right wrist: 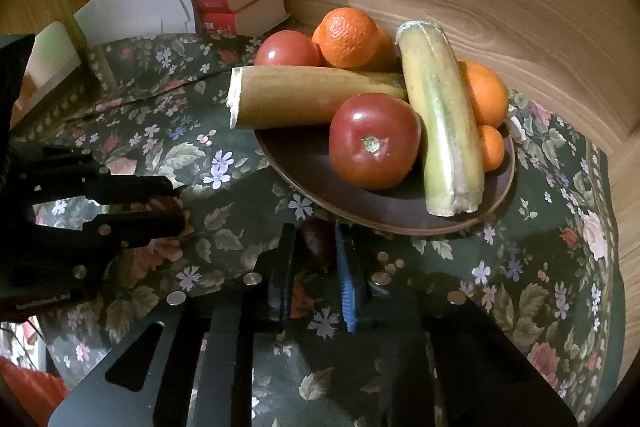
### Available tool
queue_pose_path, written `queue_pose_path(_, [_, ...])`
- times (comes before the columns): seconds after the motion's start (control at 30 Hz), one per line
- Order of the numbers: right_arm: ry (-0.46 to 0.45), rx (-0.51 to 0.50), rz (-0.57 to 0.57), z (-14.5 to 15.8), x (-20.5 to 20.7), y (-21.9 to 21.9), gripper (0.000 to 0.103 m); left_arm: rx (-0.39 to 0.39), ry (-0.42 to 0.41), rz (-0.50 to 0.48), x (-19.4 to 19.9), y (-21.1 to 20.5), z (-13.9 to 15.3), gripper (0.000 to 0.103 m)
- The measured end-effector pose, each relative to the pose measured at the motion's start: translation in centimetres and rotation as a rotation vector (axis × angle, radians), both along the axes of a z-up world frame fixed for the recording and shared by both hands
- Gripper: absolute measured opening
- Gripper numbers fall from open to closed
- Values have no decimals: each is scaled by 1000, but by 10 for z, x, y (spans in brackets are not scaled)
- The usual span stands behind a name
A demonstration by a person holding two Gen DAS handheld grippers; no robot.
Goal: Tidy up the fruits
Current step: 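Grasp a dark red grape with the left tool while the right tool grasps another grape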
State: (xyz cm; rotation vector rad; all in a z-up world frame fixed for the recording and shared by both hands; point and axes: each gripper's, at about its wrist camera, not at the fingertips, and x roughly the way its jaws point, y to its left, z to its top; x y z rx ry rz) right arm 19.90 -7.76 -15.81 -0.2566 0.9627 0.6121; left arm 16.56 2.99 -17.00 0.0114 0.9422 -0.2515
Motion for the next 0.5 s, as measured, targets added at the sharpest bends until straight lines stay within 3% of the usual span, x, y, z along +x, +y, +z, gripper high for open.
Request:
queue_pose_path(0.2, [-11,14,6,6,-6,-6,17,-11,-14,9,-3,2,5,22])
queue_pose_path(0.5, [-65,44,8,29,-17,-14,17,-40,-98,29,-3,14,42,22])
